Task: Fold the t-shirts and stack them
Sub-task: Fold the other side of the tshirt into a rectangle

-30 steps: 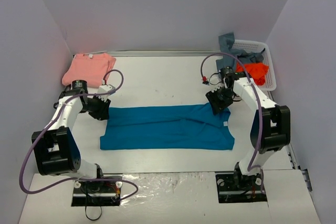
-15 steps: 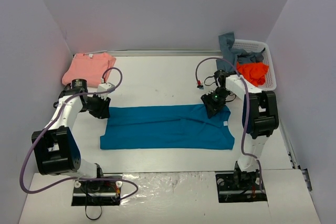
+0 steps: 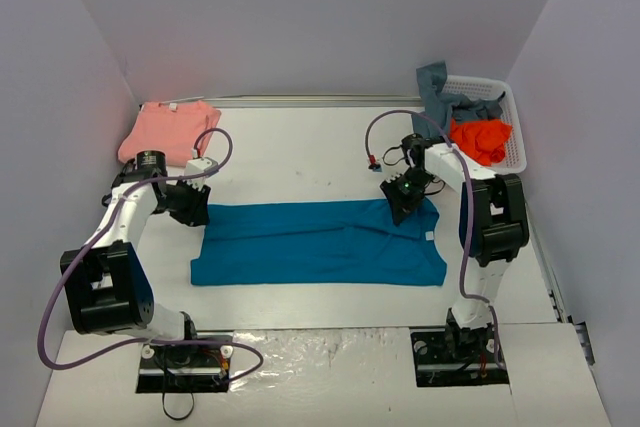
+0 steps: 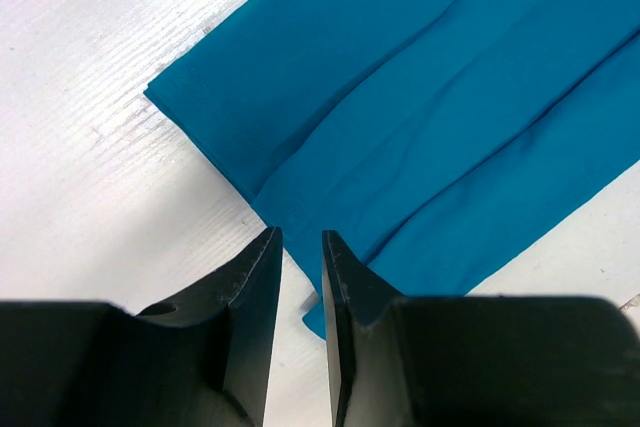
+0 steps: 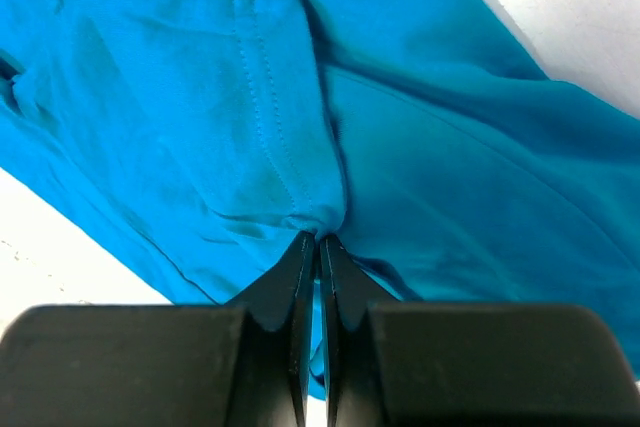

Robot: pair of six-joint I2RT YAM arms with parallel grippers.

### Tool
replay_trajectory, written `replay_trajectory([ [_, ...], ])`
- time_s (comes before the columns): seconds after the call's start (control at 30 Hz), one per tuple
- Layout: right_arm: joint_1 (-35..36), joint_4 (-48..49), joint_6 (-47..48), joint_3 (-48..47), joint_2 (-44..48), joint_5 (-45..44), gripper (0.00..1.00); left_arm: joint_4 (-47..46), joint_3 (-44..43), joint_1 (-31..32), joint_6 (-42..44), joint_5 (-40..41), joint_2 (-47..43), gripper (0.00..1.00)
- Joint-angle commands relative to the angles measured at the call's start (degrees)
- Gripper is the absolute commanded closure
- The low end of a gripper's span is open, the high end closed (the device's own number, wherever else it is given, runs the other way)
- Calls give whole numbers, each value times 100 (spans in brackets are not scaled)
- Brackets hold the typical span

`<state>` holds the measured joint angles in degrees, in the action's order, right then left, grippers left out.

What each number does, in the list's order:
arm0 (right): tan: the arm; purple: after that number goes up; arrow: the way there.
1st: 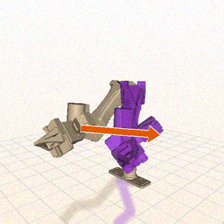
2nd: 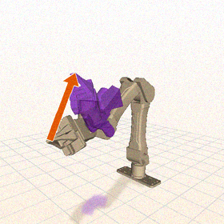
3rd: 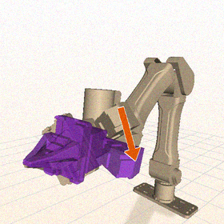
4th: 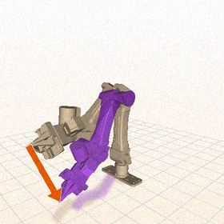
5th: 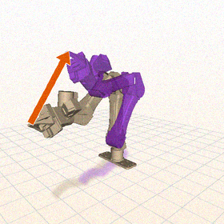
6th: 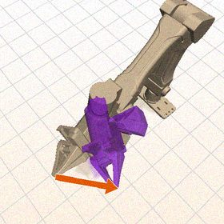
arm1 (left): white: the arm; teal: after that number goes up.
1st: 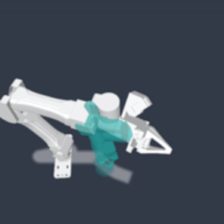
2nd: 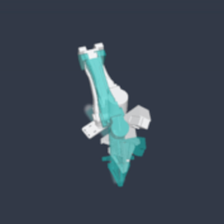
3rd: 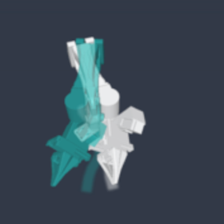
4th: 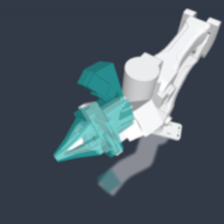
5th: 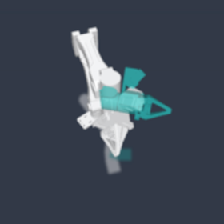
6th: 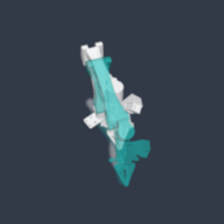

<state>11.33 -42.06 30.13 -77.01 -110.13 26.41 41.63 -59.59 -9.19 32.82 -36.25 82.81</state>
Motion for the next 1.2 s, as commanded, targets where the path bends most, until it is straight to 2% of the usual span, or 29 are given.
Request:
replay_trajectory([
  [0.0, 114, -355, 54, 55, 430, -4, 100, -14, -96, -48, 14, -172, -159, 78],
  [0.17, 474, -680, 362, 248, 825, -188, 100, 12, -96, -48, -12, -172, -291, 79],
  [0.47, 835, -988, 669, 625, 809, -654, 100, 47, -26, -48, -118, -110, -598, 79],
  [0.6, 923, -997, 705, 802, 686, -821, 95, 65, 35, -48, -135, -75, -695, 79],
  [0.73, 976, -979, 749, 890, 607, -866, 85, 56, 106, -48, -162, -66, -792, 79],
  [0.8, 1037, -988, 766, 907, 580, -814, 73, 47, 132, -48, -179, -58, -818, 79],
  [0.83, 1072, -997, 775, 916, 580, -761, 71, 47, 141, -48, -197, -66, -819, 78],
  [1.17, 1416, -1111, 872, 916, 606, -444, 63, -5, 255, -48, -223, -58, -871, 78],
])
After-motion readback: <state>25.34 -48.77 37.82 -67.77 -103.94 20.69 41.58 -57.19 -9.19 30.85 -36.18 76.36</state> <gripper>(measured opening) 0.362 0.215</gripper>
